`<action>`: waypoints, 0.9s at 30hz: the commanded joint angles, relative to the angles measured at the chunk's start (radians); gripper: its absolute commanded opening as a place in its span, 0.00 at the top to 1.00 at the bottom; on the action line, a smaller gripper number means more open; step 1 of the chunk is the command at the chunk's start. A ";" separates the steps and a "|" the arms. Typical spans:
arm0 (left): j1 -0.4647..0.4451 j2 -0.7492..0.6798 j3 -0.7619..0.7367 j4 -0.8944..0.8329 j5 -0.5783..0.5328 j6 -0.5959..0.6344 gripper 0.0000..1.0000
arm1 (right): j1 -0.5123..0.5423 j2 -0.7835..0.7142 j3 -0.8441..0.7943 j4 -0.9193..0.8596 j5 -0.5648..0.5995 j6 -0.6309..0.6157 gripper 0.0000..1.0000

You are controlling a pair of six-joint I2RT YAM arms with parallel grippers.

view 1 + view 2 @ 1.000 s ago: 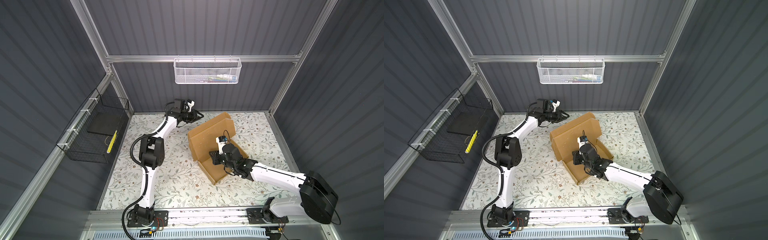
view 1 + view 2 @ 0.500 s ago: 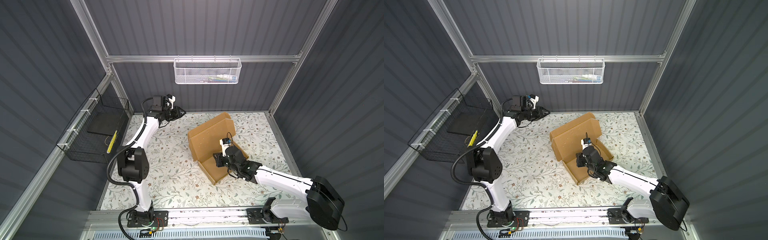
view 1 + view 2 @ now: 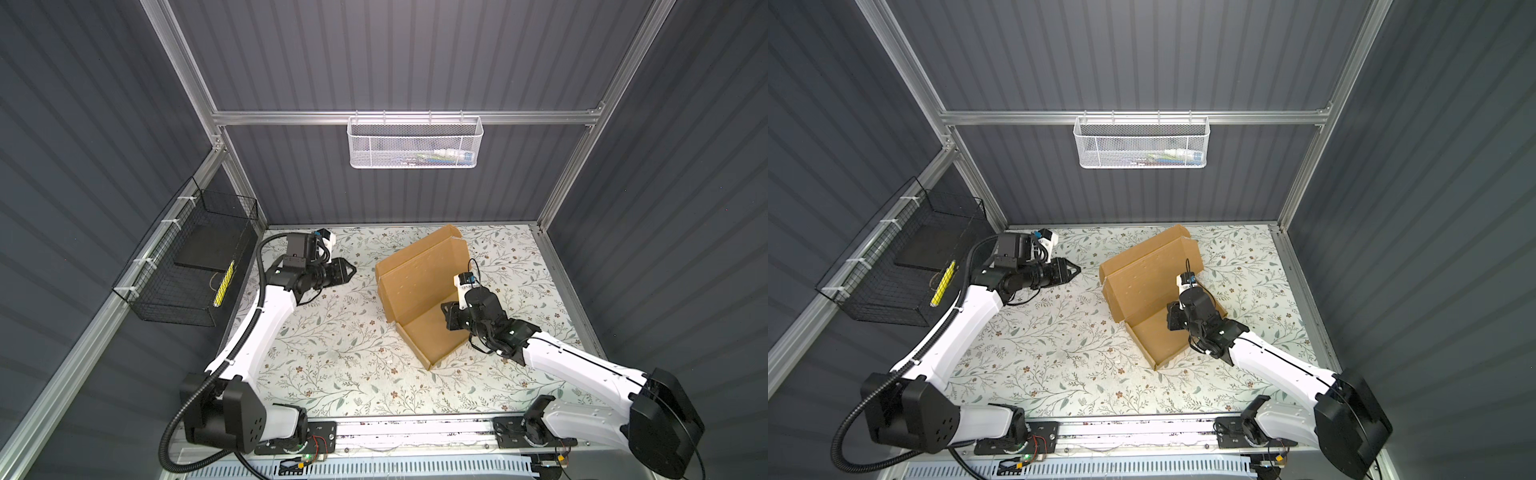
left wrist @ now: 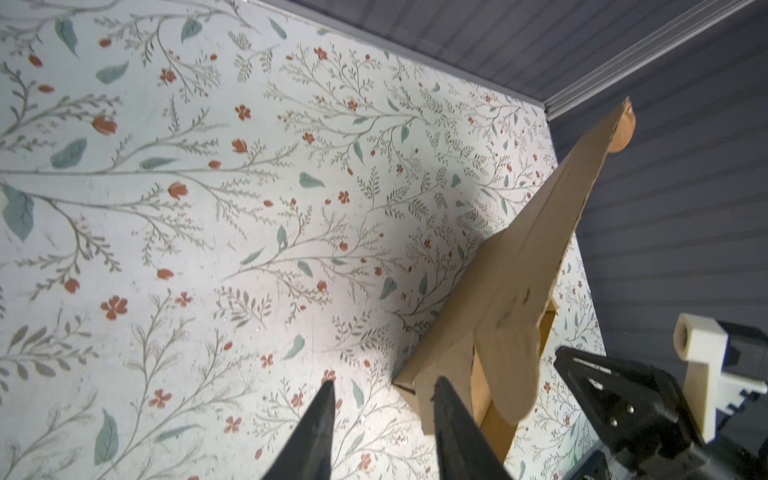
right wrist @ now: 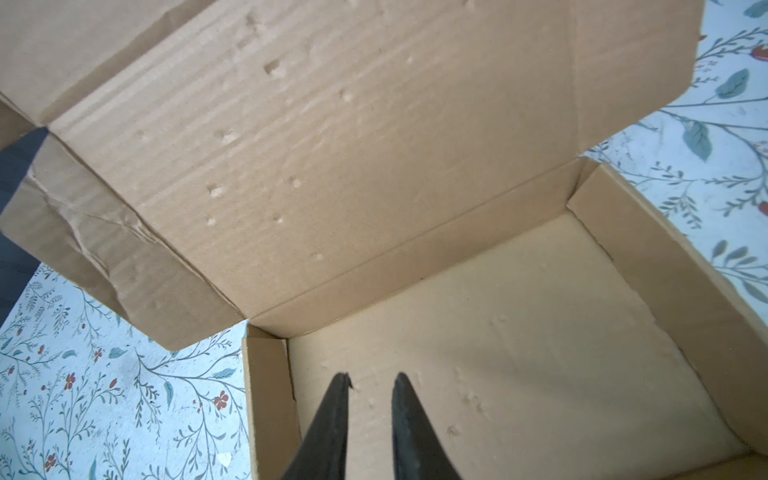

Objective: Fold the paper box

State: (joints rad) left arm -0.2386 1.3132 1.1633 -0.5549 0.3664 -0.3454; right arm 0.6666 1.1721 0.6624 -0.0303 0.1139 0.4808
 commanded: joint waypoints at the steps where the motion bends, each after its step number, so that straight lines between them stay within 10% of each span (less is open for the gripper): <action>1: -0.070 -0.064 -0.043 -0.016 -0.030 -0.018 0.59 | -0.015 -0.011 0.023 -0.043 -0.014 -0.031 0.77; 27: -0.292 -0.009 -0.079 0.071 -0.134 -0.066 0.59 | -0.037 -0.048 0.020 -0.088 -0.014 -0.036 0.77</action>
State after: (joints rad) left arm -0.5152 1.2854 1.0988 -0.5072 0.2485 -0.4007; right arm 0.6353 1.1355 0.6716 -0.1001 0.0967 0.4515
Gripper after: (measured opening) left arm 0.411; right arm 0.228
